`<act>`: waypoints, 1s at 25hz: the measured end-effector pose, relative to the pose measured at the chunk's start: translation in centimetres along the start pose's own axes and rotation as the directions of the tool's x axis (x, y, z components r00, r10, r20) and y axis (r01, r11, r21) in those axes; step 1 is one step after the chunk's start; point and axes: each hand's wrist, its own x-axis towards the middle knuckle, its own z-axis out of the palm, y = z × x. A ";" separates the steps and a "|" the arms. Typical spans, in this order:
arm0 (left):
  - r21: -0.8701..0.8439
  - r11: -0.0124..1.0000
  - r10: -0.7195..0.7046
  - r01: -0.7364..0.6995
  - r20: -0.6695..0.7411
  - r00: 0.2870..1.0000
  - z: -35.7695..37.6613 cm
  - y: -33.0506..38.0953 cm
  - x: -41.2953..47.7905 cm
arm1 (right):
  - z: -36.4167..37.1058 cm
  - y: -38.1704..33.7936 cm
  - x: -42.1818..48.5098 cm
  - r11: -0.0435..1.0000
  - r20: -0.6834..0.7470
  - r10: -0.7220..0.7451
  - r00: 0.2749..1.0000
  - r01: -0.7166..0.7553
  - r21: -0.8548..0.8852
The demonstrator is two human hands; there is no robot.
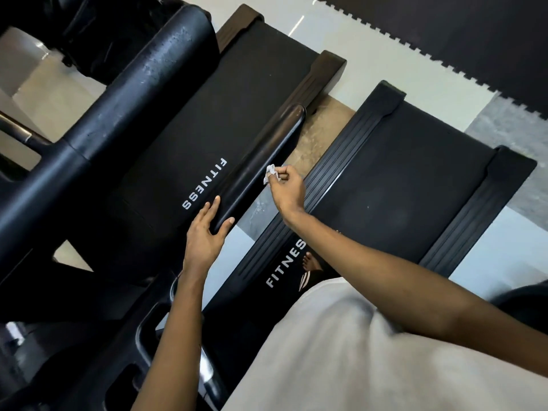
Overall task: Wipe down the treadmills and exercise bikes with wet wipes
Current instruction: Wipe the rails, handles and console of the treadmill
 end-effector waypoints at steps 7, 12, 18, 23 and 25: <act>0.004 1.000 0.001 -0.001 -0.068 0.998 1.0 -0.4 0.3 | -4.2 -3.4 3.7 0.360 0.592 -0.653 0.473 0.881 -0.306; 0.035 0.998 -0.038 0.043 -0.147 0.988 2.0 -0.1 -0.1 | -3.5 -6.0 7.1 -0.051 0.917 -0.396 0.048 0.996 -0.074; 0.063 0.955 -0.238 0.289 -0.419 0.876 4.4 0.7 -1.6 | -2.4 -7.8 11.1 -0.253 0.893 -0.080 -0.443 0.875 0.412; -0.025 0.916 -0.351 0.402 -0.539 0.766 6.2 1.5 -2.7 | -0.8 -8.8 13.7 -0.453 0.678 0.299 -0.672 0.525 0.720; -0.042 0.900 -0.382 0.434 -0.555 0.739 6.7 1.4 -3.5 | -1.1 -9.0 14.5 -0.588 0.637 0.445 -0.630 0.331 0.738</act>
